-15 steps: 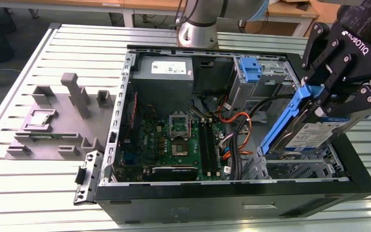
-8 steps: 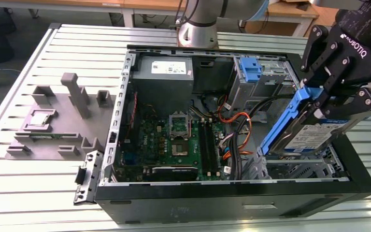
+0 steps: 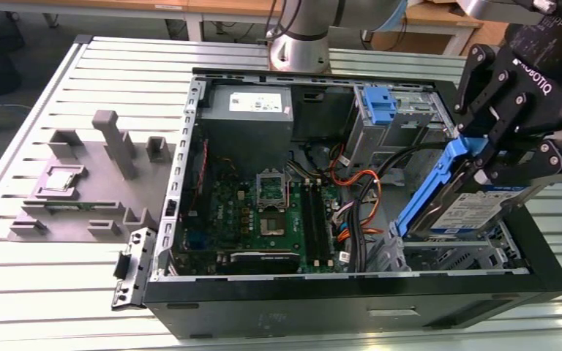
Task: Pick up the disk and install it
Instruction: 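Insert the disk into the insertion slot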
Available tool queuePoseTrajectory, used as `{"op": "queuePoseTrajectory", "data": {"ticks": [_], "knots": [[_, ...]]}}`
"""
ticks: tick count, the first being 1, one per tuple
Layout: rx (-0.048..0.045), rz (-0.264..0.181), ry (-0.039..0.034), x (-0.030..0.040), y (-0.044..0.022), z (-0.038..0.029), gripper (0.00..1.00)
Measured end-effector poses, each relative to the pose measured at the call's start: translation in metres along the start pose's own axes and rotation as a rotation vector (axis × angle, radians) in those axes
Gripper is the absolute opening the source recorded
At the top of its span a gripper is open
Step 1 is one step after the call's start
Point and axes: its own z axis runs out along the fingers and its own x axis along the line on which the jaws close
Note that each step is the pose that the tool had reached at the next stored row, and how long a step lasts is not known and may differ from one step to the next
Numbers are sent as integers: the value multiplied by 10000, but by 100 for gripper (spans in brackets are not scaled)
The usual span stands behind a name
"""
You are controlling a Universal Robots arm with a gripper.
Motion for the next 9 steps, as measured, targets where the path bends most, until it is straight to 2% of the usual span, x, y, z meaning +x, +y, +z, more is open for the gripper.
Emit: {"op": "queuePoseTrajectory", "data": {"ticks": [5, 9], "knots": [[0, 0, -2, 0, 0, 5, 37], [0, 0, -3, 1, -1, 39, 37]]}}
